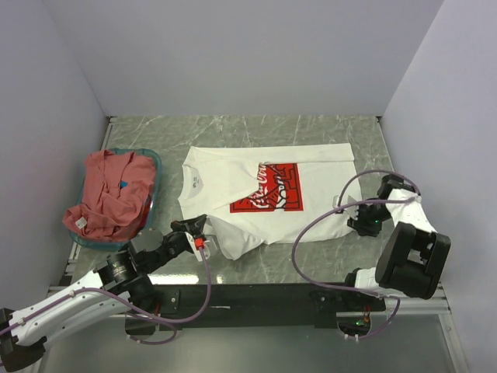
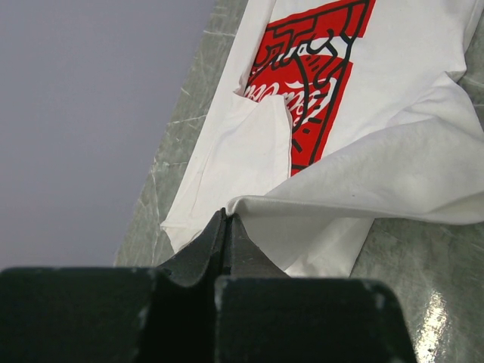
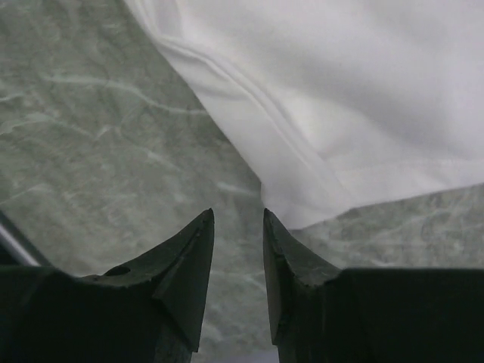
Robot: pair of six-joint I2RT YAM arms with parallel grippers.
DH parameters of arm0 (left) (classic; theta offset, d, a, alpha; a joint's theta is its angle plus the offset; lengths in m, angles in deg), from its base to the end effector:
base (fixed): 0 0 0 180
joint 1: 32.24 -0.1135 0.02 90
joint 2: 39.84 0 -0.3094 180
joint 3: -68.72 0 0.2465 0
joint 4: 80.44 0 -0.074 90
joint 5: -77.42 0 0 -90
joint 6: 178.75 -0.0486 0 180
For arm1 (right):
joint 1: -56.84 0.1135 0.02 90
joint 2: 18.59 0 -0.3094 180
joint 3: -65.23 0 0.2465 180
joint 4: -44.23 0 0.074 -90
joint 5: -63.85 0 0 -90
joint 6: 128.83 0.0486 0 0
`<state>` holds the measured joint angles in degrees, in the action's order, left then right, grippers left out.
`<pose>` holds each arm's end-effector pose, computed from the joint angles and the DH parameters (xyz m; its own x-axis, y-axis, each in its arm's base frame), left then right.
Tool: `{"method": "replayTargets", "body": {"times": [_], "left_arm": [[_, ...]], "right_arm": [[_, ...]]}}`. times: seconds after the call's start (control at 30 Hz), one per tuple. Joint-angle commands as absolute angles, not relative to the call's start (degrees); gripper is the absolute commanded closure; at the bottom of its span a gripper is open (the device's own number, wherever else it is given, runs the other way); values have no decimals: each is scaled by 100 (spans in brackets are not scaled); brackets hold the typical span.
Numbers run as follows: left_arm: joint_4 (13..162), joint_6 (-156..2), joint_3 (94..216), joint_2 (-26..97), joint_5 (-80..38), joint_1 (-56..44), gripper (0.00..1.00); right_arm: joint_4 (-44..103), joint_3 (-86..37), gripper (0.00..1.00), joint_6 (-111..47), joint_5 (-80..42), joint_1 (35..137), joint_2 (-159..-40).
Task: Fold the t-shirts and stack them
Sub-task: Fold the tshirt
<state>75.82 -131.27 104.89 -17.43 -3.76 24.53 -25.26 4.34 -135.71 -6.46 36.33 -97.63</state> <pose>0.0575 -0.0742 0.2689 0.4327 0.5582 -0.7079 0.6124 0.3942 0.6852 0.1934 -0.0549 0.2208 -0.2025 -0.9223 -0.3293 -0.9670 0.2413 -0.0812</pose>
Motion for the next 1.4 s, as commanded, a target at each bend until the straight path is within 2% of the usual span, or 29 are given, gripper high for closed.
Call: {"method": "replayTargets", "body": {"times": [0.0,0.27,0.4,0.6,0.97,1.07,1.17,1.2,1.27,1.33,1.37], "left_arm": [[7791,-13032,10495,-1770,-484,2471,100],[7695,-13006,10557,-1726,-510,2471,100],[7695,-13023,10557,-1699,-501,2471,100],[7651,-13006,10583,-1629,-616,2471,100],[7677,-13015,10548,-1664,-633,2471,100],[7677,-13006,10522,-1699,-616,2471,100],[7694,-13015,10504,-1726,-625,2471,100],[7686,-13006,10504,-1726,-625,2471,100],[7694,-13006,10513,-1699,-642,2471,100],[7695,-13006,10521,-1673,-651,2471,100],[7686,-12997,10522,-1673,-651,2471,100]], "right_arm": [[-3383,0,60,-13910,-330,3190,-9470],[-3919,-923,51,-14279,407,3056,-10278],[-4350,-1205,34,-15314,480,3135,-10682],[-4175,-1389,34,-15089,-74,3522,-11147],[-3727,-1521,42,-14694,-760,3583,-11658],[-3701,-1609,47,-14580,-821,3671,-11799],[-3780,-1706,59,-14518,-804,3715,-11852],[-3823,-1732,69,-14474,-787,3733,-11826],[-3937,-1811,79,-14421,-752,3785,-11773],[-4034,-1864,98,-14439,-638,3812,-11650],[-4026,-1864,100,-14421,-576,3821,-11597]]}}
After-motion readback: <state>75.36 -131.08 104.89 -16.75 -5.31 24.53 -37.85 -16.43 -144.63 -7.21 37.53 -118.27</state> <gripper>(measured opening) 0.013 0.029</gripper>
